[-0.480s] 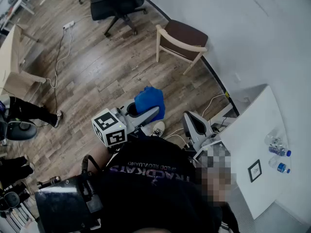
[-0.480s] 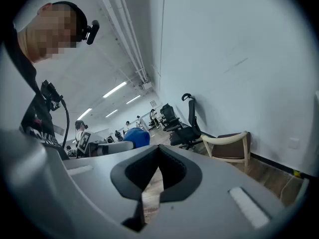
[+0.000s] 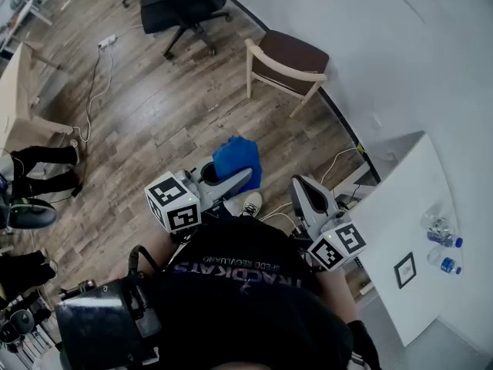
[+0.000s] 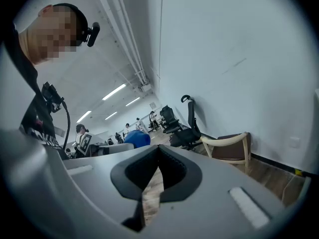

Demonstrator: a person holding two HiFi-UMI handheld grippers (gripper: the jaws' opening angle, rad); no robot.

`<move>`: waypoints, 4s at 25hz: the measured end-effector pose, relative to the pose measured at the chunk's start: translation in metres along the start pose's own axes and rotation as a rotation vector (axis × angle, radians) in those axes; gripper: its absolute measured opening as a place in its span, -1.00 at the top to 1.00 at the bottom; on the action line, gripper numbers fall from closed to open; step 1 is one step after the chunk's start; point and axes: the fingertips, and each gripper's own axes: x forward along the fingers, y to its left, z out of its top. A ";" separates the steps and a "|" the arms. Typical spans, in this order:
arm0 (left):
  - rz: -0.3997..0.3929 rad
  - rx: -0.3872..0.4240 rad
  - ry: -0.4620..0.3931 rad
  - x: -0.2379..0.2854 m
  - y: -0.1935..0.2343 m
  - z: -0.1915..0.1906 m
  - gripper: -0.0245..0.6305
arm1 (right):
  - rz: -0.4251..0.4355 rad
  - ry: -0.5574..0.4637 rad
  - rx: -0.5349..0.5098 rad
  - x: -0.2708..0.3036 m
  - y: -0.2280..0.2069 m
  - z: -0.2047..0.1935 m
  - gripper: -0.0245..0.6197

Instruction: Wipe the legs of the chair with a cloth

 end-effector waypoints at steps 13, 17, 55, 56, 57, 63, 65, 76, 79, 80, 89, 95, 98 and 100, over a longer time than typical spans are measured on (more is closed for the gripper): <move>0.005 -0.013 0.001 0.005 0.006 0.001 0.54 | -0.013 -0.009 0.012 0.001 -0.007 0.000 0.90; 0.032 -0.002 -0.003 -0.002 0.012 0.007 0.54 | 0.002 -0.011 0.020 0.010 -0.005 0.002 0.90; -0.048 -0.007 0.037 -0.104 0.204 0.107 0.54 | -0.242 -0.096 0.050 0.192 0.039 0.021 0.90; -0.045 -0.008 0.039 -0.103 0.209 0.106 0.54 | -0.251 -0.097 0.052 0.194 0.037 0.021 0.90; -0.040 -0.012 0.041 -0.102 0.214 0.106 0.54 | -0.257 -0.098 0.054 0.194 0.035 0.020 0.90; -0.024 -0.022 0.038 -0.083 0.223 0.103 0.54 | -0.274 -0.084 0.035 0.191 0.010 0.023 0.90; -0.007 -0.020 0.029 -0.073 0.225 0.106 0.54 | -0.272 -0.079 0.036 0.189 -0.004 0.029 0.90; 0.164 -0.037 -0.011 0.012 0.246 0.086 0.54 | -0.198 0.014 0.005 0.182 -0.123 0.057 0.90; 0.210 -0.002 -0.012 0.042 0.265 0.073 0.54 | -0.161 0.059 0.003 0.192 -0.162 0.049 0.90; 0.224 0.000 -0.013 0.052 0.274 0.067 0.54 | -0.148 0.077 -0.001 0.196 -0.174 0.044 0.90; 0.339 0.015 -0.035 0.104 0.361 0.022 0.54 | -0.020 0.190 -0.024 0.254 -0.250 -0.006 0.90; 0.379 0.078 -0.017 0.127 0.417 -0.021 0.54 | 0.030 0.248 -0.038 0.287 -0.288 -0.057 0.90; 0.370 0.097 0.000 0.134 0.448 -0.049 0.54 | 0.036 0.251 -0.058 0.303 -0.303 -0.084 0.90; 0.357 0.119 0.011 0.141 0.471 -0.066 0.54 | 0.029 0.247 -0.069 0.311 -0.314 -0.102 0.90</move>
